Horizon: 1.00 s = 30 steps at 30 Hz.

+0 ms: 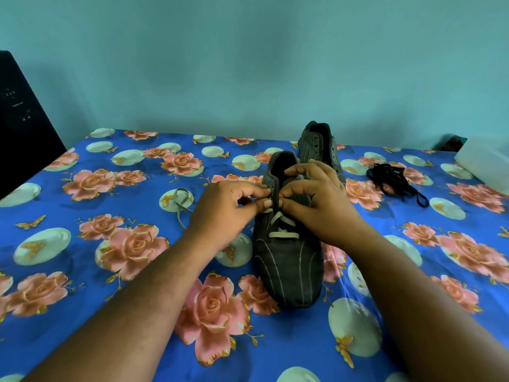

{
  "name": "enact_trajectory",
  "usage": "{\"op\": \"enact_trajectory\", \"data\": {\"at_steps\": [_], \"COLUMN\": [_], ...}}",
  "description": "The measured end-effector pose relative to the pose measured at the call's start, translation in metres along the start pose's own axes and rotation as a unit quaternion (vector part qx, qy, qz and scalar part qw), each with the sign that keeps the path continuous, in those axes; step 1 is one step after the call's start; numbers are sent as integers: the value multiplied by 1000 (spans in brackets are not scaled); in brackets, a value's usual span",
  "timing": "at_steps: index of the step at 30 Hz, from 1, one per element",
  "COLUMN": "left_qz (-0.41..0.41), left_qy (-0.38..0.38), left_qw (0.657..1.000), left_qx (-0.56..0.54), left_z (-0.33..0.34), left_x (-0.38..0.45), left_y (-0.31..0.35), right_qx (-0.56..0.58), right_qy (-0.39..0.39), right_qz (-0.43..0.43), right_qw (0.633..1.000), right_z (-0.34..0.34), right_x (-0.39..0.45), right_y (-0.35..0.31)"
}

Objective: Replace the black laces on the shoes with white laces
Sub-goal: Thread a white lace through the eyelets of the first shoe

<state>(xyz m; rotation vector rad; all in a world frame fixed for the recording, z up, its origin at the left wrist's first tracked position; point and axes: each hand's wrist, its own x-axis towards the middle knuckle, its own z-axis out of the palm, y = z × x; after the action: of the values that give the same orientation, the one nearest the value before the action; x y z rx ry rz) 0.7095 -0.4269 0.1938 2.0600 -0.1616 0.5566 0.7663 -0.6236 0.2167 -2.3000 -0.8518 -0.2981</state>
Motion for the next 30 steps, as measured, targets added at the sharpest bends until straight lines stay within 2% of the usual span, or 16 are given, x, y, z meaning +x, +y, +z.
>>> {"op": "enact_trajectory", "data": {"at_steps": [5,10,17,26,28,30], "left_qz": [10,17,15,28,-3,-67], "left_qy": [22,24,24,9,9,15], "left_qw": [999,998,998,998,1000,997], "left_qx": [39,53,59,56,17,-42], "left_z": [1,1,1,3,3,-1], "left_x": [-1,-3,-3,-4,-2,-1], "left_y": [-1,0,0,5,5,5], "right_qx": [30,-3,53,43,82,137], "right_qy": [-41,-10,-16,1,5,8], "right_qz": [-8,-55,-35,-42,-46,-57], "right_qw": [999,998,998,998,996,989], "right_z": [-7,-5,3,3,-2,-7], "right_x": [3,1,2,3,4,5], "right_y": [13,20,19,17,18,21]}}
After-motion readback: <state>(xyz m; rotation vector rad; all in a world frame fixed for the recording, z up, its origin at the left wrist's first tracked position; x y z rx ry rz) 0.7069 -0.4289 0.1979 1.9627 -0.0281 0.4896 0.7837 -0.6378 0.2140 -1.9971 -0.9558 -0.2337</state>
